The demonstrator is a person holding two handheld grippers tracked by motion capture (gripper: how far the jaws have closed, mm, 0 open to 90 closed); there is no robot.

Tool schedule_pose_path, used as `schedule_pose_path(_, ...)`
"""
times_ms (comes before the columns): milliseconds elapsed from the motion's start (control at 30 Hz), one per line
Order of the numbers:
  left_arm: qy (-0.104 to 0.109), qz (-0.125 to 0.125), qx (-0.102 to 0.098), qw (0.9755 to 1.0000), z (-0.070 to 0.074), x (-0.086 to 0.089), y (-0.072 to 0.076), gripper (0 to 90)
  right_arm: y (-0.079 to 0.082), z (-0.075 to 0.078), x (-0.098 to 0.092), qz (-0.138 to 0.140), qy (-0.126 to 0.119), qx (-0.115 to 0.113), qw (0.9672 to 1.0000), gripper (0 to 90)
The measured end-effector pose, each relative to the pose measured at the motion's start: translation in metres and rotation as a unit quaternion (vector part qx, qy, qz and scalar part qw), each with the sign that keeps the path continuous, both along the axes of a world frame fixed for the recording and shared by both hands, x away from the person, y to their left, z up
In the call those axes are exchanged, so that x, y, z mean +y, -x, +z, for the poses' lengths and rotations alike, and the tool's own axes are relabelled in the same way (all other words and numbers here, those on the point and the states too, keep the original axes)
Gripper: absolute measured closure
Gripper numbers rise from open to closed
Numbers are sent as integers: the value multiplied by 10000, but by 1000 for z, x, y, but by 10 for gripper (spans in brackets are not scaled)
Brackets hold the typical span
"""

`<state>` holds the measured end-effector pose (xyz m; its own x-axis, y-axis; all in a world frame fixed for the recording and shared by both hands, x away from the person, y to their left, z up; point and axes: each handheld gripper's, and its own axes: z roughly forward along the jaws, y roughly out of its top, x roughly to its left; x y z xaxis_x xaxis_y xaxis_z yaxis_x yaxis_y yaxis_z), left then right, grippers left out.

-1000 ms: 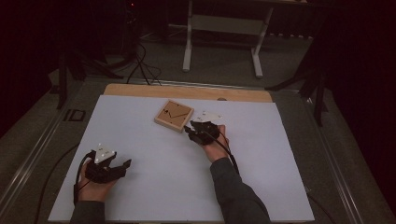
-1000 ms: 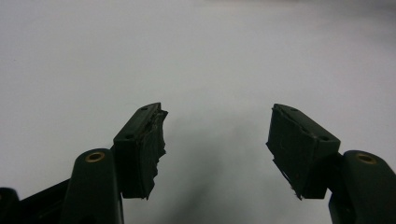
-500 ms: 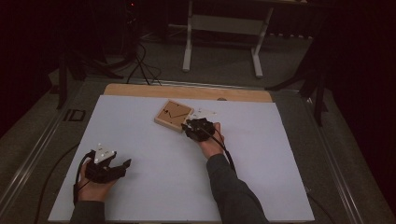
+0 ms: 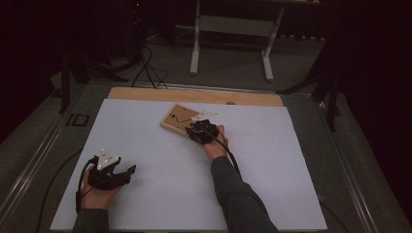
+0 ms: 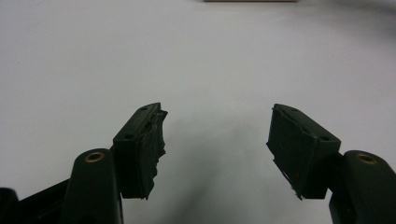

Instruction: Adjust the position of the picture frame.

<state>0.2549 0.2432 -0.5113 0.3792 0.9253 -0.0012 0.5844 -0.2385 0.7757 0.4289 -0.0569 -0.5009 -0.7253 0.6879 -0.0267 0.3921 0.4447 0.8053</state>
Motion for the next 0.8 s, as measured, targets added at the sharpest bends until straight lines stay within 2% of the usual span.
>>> schedule_pose_path(433, 22, 15, -33, 10000, 1, 1, 0, 354, -11, -15, 20, 86, 266, 204, 9994, 722)
schedule_pose_path(800, 9, 5, -32, 10000, 1, 0, 0, 354, -8, -16, 27, 45, 432, 123, 9990, 786)
